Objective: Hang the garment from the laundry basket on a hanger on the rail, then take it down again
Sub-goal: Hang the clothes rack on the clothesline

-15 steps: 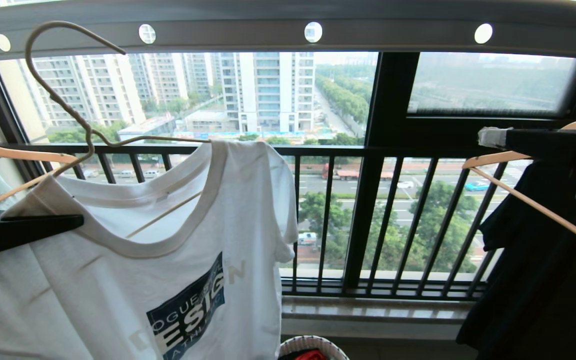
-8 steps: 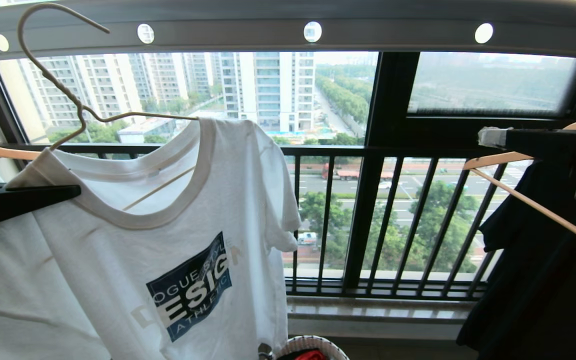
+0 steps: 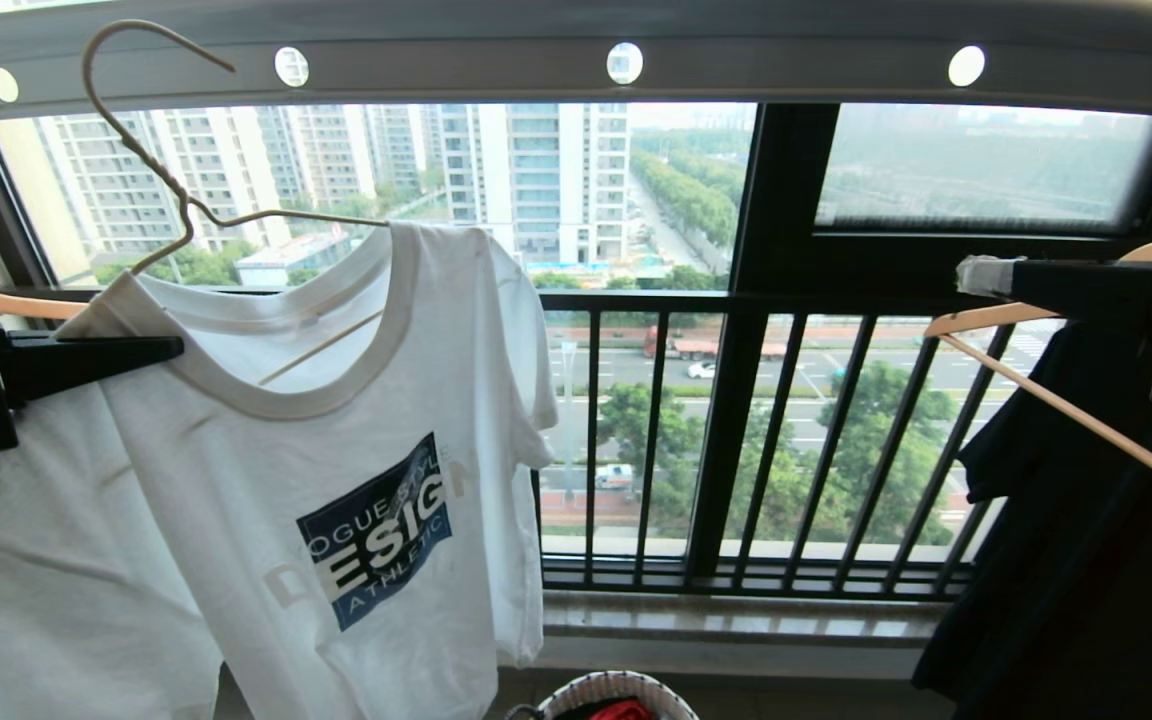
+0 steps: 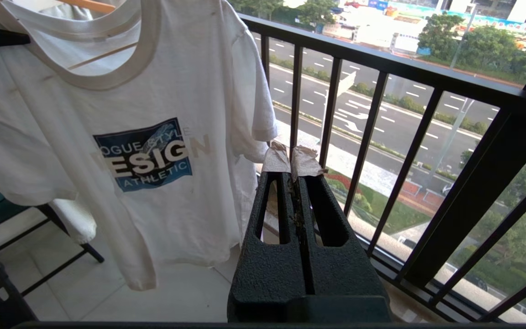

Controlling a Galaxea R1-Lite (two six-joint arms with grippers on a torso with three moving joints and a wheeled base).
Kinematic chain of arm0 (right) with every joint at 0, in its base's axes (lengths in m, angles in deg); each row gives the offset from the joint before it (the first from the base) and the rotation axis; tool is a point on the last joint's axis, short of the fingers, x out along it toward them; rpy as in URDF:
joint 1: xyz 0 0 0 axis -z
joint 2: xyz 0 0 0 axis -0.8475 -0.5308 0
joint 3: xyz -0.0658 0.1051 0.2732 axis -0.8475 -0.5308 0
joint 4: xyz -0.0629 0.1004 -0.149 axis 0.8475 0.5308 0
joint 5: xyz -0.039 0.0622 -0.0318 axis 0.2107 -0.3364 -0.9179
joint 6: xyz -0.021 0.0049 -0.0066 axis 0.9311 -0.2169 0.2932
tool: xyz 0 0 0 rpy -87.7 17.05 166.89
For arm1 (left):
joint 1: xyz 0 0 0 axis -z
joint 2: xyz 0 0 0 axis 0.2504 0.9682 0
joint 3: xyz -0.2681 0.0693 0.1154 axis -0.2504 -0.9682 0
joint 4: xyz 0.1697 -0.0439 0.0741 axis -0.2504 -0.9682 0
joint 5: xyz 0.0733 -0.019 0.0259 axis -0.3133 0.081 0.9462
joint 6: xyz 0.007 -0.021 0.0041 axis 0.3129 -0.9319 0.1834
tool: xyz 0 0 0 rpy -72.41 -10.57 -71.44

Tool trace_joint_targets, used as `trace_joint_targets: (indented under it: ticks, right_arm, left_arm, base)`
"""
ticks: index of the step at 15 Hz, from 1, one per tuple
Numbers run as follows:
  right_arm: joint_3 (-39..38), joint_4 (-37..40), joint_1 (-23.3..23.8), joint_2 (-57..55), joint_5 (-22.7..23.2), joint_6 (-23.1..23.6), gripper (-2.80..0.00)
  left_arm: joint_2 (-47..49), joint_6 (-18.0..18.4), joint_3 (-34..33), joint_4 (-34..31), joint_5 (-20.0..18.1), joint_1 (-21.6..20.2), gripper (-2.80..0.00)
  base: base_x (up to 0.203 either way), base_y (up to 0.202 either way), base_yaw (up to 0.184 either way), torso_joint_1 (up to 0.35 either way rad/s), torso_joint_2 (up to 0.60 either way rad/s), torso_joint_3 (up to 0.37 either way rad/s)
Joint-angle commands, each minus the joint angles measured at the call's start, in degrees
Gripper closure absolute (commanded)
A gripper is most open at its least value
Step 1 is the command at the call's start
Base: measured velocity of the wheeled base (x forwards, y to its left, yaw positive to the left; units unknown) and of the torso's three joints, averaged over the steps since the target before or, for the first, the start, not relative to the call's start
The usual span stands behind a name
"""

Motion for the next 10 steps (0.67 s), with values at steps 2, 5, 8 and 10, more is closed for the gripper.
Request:
trace_joint_targets:
  ticks: [2,5,8,10]
  right_arm:
    - [-0.02,-0.07,0.04,-0.21,0.13,-0.01,0.00]
    - [-0.02,-0.07,0.04,-0.21,0.11,-0.01,0.00]
    - [-0.02,-0.42,0.13,-0.80,0.14,-0.01,0.00]
    - [-0.29,-1.12,0.13,-1.00,0.14,-0.01,0.00]
  left_arm:
    - [2.89,0.34,1.65,0.05,0.64,2.28,0.00]
    - [4.26,0.38,3.21,0.12,2.31,4.57,0.00]
    - [5.84,0.46,4.83,0.13,2.77,5.11,0.00]
    - [6.82,0.55,5.06,0.21,4.18,5.11,0.00]
  base:
    - [0.000,0.000,0.000,0.000,0.00,0.000]
    - [0.000,0.000,0.000,0.000,0.00,0.000]
    - [0.000,0.000,0.000,0.000,0.00,0.000]
    - [0.000,0.000,0.000,0.000,0.00,0.000]
